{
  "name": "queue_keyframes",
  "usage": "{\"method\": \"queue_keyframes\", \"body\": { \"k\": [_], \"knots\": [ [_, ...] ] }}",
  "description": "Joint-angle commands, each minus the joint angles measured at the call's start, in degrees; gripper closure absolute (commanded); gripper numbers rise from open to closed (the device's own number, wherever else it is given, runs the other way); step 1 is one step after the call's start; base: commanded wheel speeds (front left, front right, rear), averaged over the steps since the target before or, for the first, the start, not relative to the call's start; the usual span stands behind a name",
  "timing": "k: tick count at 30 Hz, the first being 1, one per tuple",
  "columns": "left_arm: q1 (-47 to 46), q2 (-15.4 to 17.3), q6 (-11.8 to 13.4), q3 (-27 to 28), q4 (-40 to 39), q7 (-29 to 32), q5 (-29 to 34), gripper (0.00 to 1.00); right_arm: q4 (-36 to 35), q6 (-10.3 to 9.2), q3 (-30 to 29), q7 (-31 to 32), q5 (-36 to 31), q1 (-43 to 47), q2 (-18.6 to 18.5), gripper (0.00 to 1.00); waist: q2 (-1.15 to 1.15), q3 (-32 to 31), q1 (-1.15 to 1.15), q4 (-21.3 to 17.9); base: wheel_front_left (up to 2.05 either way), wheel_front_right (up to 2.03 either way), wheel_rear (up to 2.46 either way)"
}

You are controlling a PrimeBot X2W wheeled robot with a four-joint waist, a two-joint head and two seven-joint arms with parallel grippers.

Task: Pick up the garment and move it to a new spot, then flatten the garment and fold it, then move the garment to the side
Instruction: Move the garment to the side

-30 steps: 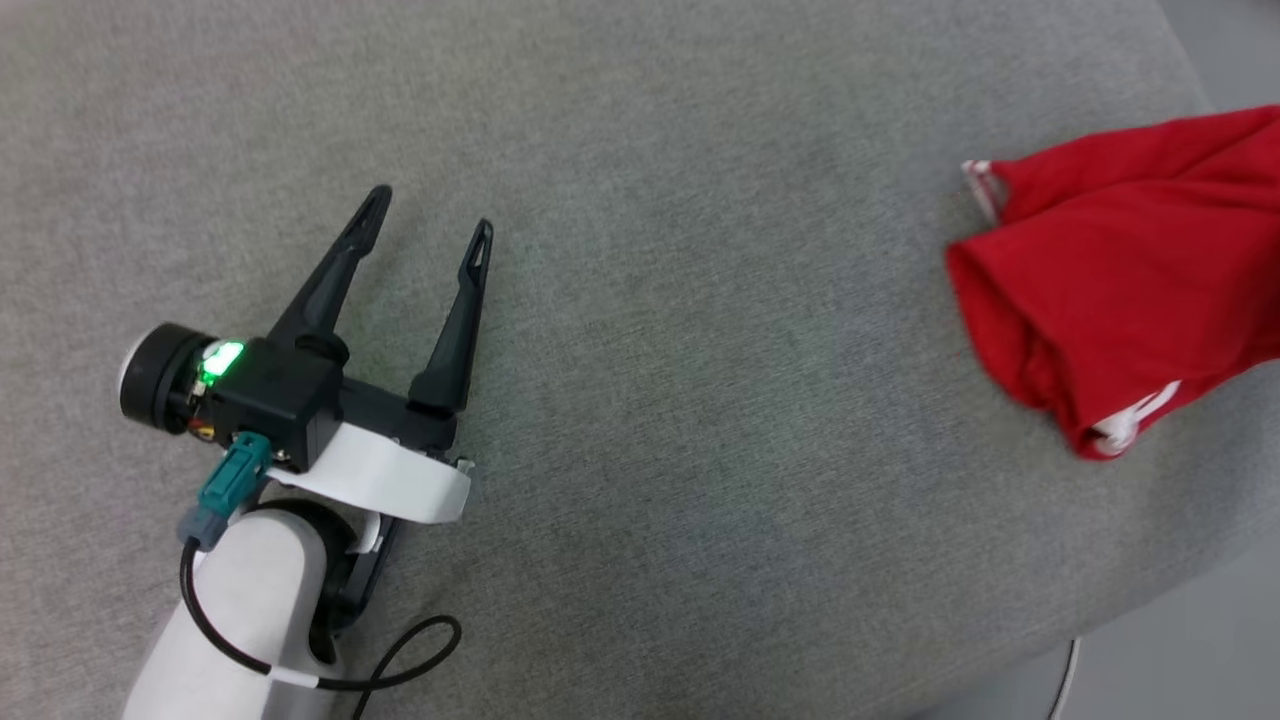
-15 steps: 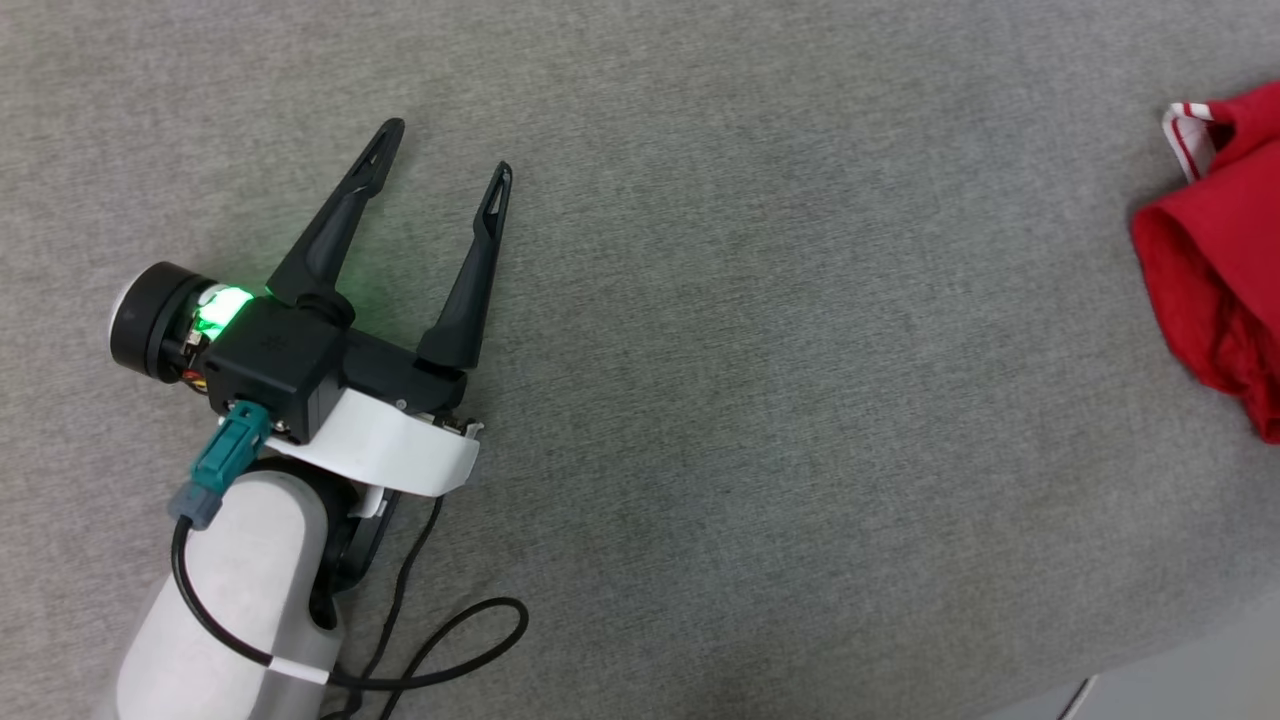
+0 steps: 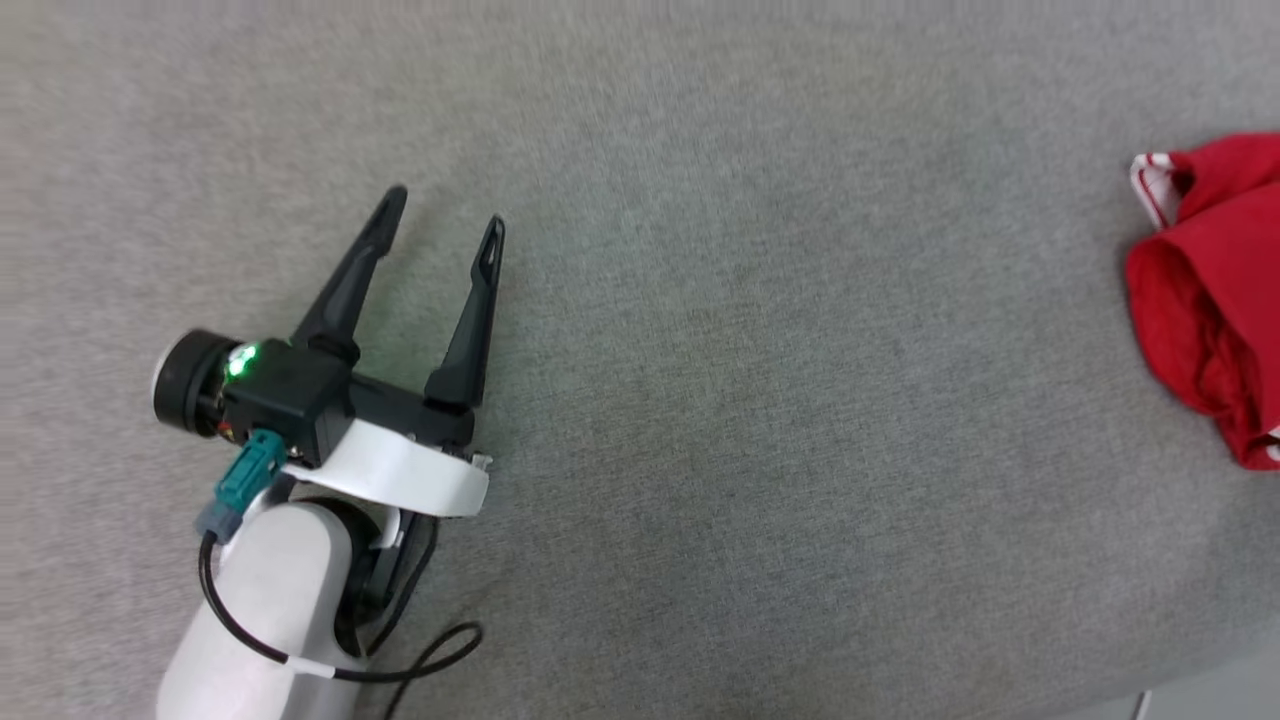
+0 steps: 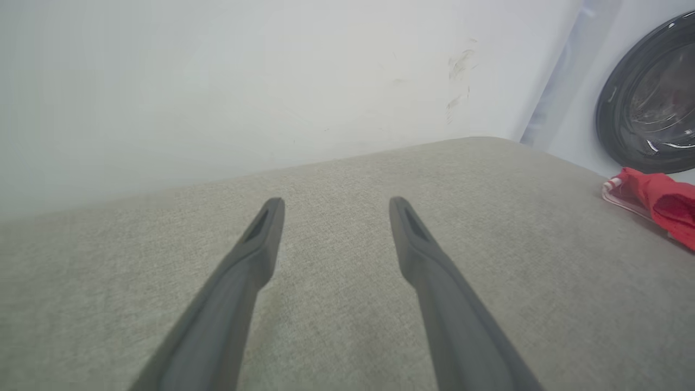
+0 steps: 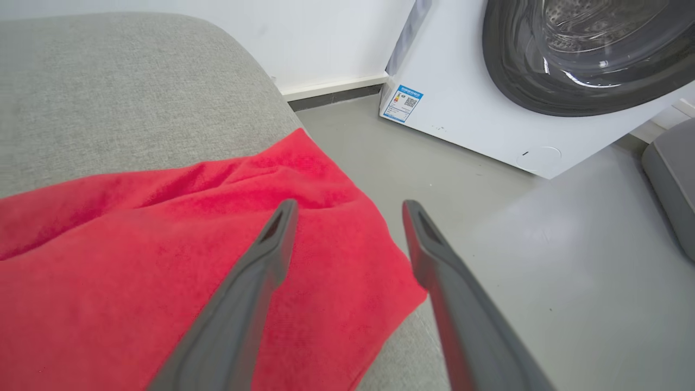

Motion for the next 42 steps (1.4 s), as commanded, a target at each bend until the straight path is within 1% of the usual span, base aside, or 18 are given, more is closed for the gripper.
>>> {"method": "queue_keyframes", "body": {
  "k": [1,4,5,10,17,24,29,33,36,42],
  "knots": [
    [1.36,-0.51,0.36,0.18,0.85,-0.63,-0.5,0.0,-0.78,-0.07,0.2,-1.17,0.86,1.86,0.67,0.0,0.0,-3.61,0.0,1.41,0.0,0.0,0.0],
    [3.16,-1.36,0.85,0.51,2.59,-1.33,-1.22,0.0,-2.42,-0.07,1.79,-3.25,2.46,5.26,1.65,0.0,0.0,-6.82,0.0,2.6,0.0,0.0,0.0],
    [3.16,-1.36,0.85,0.51,2.59,-1.33,-1.22,0.0,-2.42,-0.07,1.79,-3.25,2.46,5.26,1.65,0.0,0.0,-6.82,0.0,2.6,0.0,0.0,0.0],
    [6.58,-2.94,1.33,0.84,5.37,-2.01,-2.4,0.0,-6.52,-0.07,5.03,-5.45,6.23,12.02,3.56,0.0,0.0,-12.66,0.0,5.33,0.0,0.0,0.0],
    [12.07,-4.26,2.04,1.74,7.78,-2.32,-3.5,0.0,-14.81,-0.06,10.74,-5.06,11.27,23.19,7.11,0.0,0.0,-19.75,0.0,8.81,0.0,0.0,0.0],
    [16.64,-5.09,2.59,3.19,8.91,-2.37,-4.3,0.0,-24.28,-0.07,16.56,-3.56,14.8,32.16,10.64,0.0,0.0,-24.67,0.0,11.57,0.0,0.0,0.0],
    [19.53,-4.99,2.81,4.45,9.22,-2.37,-3.98,0.0,-31.24,-0.06,21.68,-2.67,16.65,36.87,13.21,0.0,0.0,-27.57,0.0,12.77,0.0,0.0,0.0],
    [21.7,-4.92,3.02,5.58,9.07,-2.37,-3.52,0.0,-37.5,-0.06,26.75,-1.52,17.76,40.08,14.42,0.0,0.0,-29.79,0.0,13.48,0.0,0.0,0.0],
    [22.82,-4.81,2.7,6.08,9.22,-2.38,-3.33,0.0,-40.73,-0.06,28.19,-1.18,17.65,41.7,14.94,0.0,0.0,-30.83,0.0,13.73,0.0,0.0,0.0],
    [24.58,-4.89,2.75,7.01,8.57,-2.38,-2.27,0.0,-46.1,-0.06,28.85,-0.15,16.82,44.93,15.88,0.0,0.0,-32.28,0.0,13.87,0.0,0.0,0.0]
  ]
}}
